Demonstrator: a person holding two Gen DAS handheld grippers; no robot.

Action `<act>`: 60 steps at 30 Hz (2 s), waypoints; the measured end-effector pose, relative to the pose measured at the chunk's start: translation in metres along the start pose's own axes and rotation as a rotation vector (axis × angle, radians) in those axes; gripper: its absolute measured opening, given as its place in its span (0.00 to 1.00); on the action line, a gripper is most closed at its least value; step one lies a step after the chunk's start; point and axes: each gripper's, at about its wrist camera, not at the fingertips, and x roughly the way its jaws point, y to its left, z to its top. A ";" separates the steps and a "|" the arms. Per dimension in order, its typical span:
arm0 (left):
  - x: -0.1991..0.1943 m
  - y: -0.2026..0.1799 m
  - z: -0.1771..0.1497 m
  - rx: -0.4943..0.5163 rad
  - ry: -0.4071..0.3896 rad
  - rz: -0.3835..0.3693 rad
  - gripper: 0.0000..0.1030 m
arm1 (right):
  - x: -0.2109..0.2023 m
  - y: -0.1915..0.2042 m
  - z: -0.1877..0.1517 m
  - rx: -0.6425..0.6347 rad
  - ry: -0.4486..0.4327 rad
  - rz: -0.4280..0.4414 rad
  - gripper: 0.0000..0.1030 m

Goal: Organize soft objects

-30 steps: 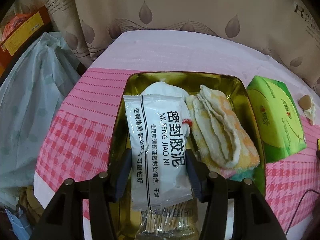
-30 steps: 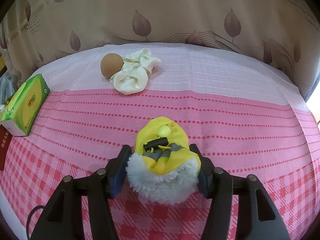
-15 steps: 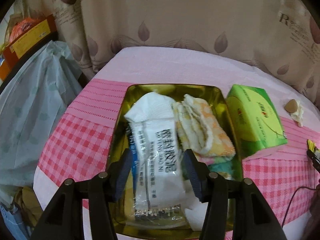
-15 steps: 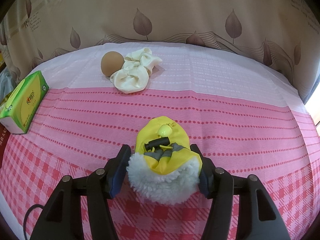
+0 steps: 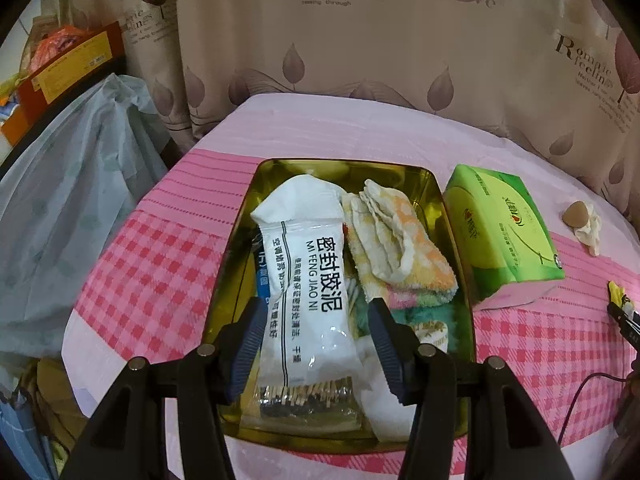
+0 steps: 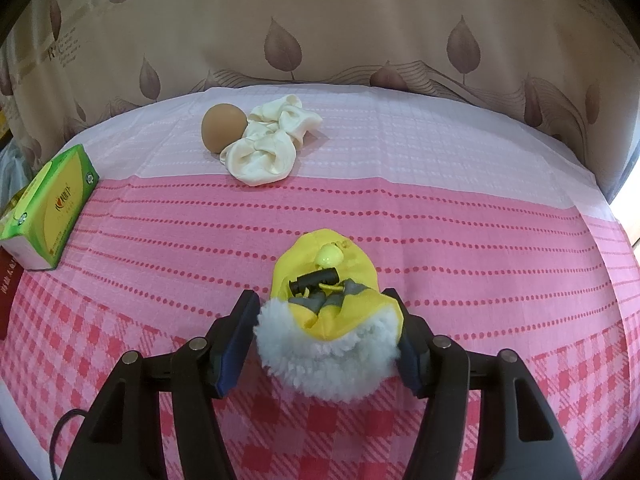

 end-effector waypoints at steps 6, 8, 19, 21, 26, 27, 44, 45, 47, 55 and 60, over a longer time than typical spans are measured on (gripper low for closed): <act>-0.011 0.001 -0.007 -0.023 -0.009 -0.016 0.53 | -0.004 -0.001 -0.003 0.010 -0.001 -0.002 0.57; -0.013 0.000 -0.009 -0.021 -0.013 -0.014 0.53 | -0.005 0.000 -0.005 0.012 0.000 -0.004 0.57; -0.009 -0.002 -0.009 0.004 -0.019 0.009 0.53 | -0.016 0.008 -0.011 0.015 -0.008 -0.072 0.39; -0.007 -0.001 -0.009 0.000 -0.014 0.007 0.53 | -0.018 0.012 -0.013 0.010 -0.007 -0.074 0.38; -0.003 0.003 -0.010 -0.013 -0.002 0.011 0.53 | -0.027 0.026 -0.014 -0.011 -0.015 -0.060 0.38; -0.003 0.003 -0.010 -0.014 -0.001 0.011 0.53 | -0.029 0.030 -0.014 -0.019 -0.015 -0.055 0.38; -0.004 0.018 -0.008 -0.060 -0.018 0.032 0.53 | -0.062 0.135 0.004 -0.179 -0.080 0.111 0.38; -0.004 0.019 -0.008 -0.065 -0.019 0.035 0.53 | -0.062 0.141 0.006 -0.187 -0.082 0.117 0.38; -0.004 0.021 -0.008 -0.074 -0.019 0.036 0.53 | -0.065 0.155 0.008 -0.208 -0.092 0.139 0.38; -0.007 0.035 -0.005 -0.129 -0.035 0.058 0.53 | -0.077 0.215 0.021 -0.284 -0.121 0.249 0.38; -0.009 0.045 -0.005 -0.164 -0.040 0.066 0.53 | -0.079 0.263 0.029 -0.340 -0.122 0.335 0.38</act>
